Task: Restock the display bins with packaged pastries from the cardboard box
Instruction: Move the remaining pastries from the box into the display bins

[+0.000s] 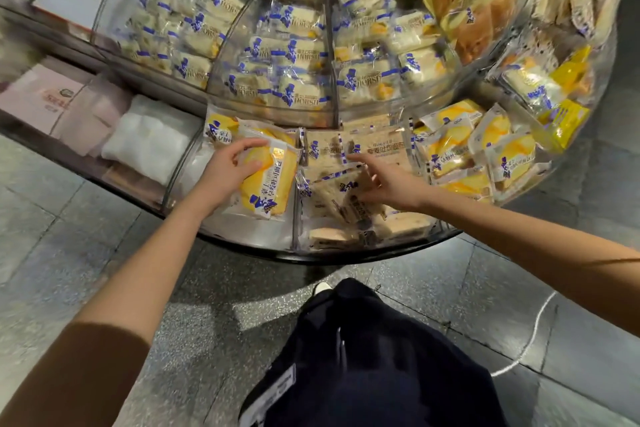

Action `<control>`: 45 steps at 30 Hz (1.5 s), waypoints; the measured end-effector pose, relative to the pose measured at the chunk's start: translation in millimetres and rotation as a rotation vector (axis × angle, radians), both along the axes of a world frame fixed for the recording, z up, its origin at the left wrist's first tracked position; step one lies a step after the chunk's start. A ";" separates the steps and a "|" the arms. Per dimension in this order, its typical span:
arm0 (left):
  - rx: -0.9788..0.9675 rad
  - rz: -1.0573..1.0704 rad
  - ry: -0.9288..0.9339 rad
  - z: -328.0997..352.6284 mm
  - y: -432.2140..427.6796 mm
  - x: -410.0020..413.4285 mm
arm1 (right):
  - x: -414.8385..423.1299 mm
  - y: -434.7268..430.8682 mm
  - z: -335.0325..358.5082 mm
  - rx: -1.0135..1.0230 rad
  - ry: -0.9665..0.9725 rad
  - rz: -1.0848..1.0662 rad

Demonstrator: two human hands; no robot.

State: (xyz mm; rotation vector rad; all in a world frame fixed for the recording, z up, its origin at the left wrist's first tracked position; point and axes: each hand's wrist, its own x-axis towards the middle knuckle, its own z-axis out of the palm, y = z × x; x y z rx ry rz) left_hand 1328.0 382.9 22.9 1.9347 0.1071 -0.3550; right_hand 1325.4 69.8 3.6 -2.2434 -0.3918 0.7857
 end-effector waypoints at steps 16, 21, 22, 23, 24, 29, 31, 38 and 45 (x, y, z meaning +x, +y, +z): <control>0.041 0.131 -0.011 6.9 10.5 -21.7 | 41.7 66.6 -4.9 -0.235 -0.110 0.549; 0.046 0.162 -0.014 4.7 13.9 -26.7 | 35.4 62.9 -23.5 -0.091 -0.208 0.446; 0.047 0.163 -0.011 4.3 13.9 -27.7 | 33.3 60.3 -27.2 -0.068 -0.220 0.412; 0.052 0.163 -0.007 2.8 14.2 -28.4 | 30.8 57.5 -31.2 -0.059 -0.231 0.386; 0.056 0.159 -0.004 2.0 13.4 -29.0 | 28.0 54.9 -35.8 -0.054 -0.241 0.369; 0.105 0.086 0.002 -3.0 8.6 -27.6 | 22.7 51.3 -39.5 -0.044 -0.316 0.430; 0.147 0.031 0.003 -2.4 9.6 -24.8 | 32.4 51.4 -28.3 -0.005 -0.361 0.424; 0.194 -0.053 -0.082 29.2 -8.9 18.8 | 113.9 43.4 26.5 -0.053 -0.459 0.184; 0.254 -0.132 -0.110 40.9 11.9 56.1 | 146.7 68.3 45.8 -0.074 -0.477 0.110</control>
